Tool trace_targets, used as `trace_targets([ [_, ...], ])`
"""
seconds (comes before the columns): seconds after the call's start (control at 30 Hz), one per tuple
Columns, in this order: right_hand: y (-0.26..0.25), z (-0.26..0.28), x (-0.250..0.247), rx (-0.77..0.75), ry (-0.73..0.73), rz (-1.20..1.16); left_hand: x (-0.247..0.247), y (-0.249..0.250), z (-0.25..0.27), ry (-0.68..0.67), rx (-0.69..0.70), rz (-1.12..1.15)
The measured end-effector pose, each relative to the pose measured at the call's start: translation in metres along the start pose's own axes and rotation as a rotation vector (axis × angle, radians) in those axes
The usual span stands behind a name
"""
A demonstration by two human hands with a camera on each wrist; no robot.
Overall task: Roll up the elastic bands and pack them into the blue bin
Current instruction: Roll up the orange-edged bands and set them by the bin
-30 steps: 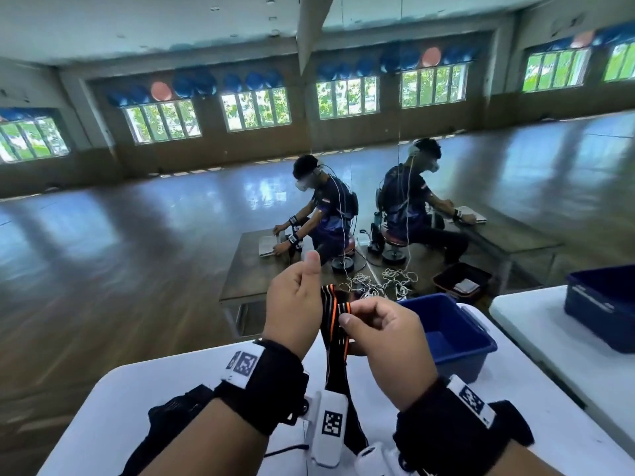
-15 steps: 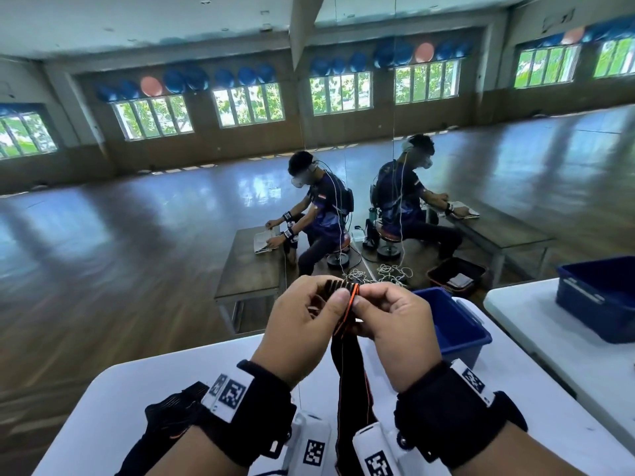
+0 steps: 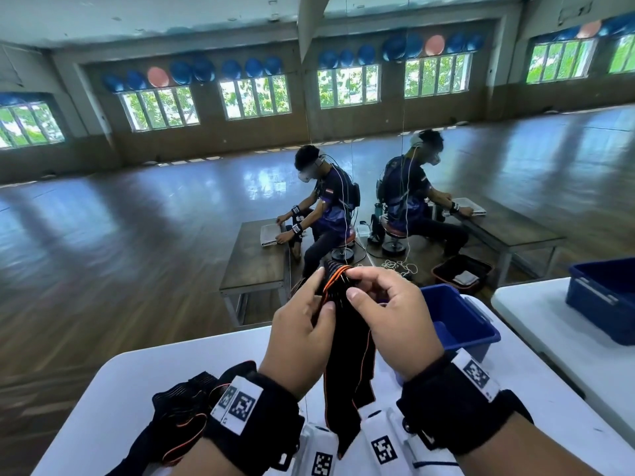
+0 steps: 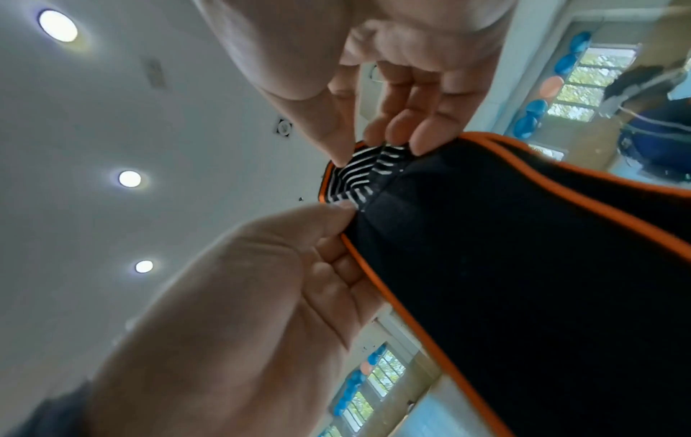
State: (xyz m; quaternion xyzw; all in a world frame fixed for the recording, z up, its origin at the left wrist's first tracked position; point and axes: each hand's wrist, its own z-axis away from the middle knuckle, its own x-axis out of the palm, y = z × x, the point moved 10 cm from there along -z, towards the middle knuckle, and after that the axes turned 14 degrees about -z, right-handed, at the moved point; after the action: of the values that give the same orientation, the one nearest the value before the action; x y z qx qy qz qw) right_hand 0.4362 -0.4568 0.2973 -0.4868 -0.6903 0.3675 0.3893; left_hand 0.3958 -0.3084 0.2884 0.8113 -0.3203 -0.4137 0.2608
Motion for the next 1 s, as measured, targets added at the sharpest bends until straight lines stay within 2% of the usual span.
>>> trace_targets([
  [0.13, 0.003, 0.006, -0.003, -0.027, -0.034, 0.208, -0.006, -0.005, 0.001, 0.068, -0.034, 0.055],
  [0.2, 0.01, 0.01, -0.002, 0.001, -0.082, 0.167, -0.011, -0.007, 0.002, 0.107, -0.051, 0.087],
  [0.3, 0.021, 0.015, 0.002, 0.038, -0.129, 0.06, -0.008, -0.015, 0.001, 0.094, -0.11, 0.164],
  [0.4, 0.029, 0.016, -0.002, 0.047, -0.068, 0.001, -0.006, -0.017, -0.002, 0.096, -0.136, 0.2],
  [0.53, 0.028, 0.018, -0.009, -0.012, 0.009, -0.059, -0.004, -0.018, -0.002, 0.11, -0.142, 0.181],
  [0.63, 0.026, 0.021, -0.007, -0.038, 0.015, -0.075, -0.002, -0.022, -0.001, 0.114, -0.202, 0.197],
  [0.83, 0.031, 0.017, 0.005, 0.043, -0.005, -0.132, 0.016, -0.029, 0.001, 0.03, -0.354, 0.421],
  [1.0, 0.031, 0.009, 0.002, 0.072, -0.017, -0.164, 0.023, -0.02, 0.002, -0.097, -0.335, 0.592],
])
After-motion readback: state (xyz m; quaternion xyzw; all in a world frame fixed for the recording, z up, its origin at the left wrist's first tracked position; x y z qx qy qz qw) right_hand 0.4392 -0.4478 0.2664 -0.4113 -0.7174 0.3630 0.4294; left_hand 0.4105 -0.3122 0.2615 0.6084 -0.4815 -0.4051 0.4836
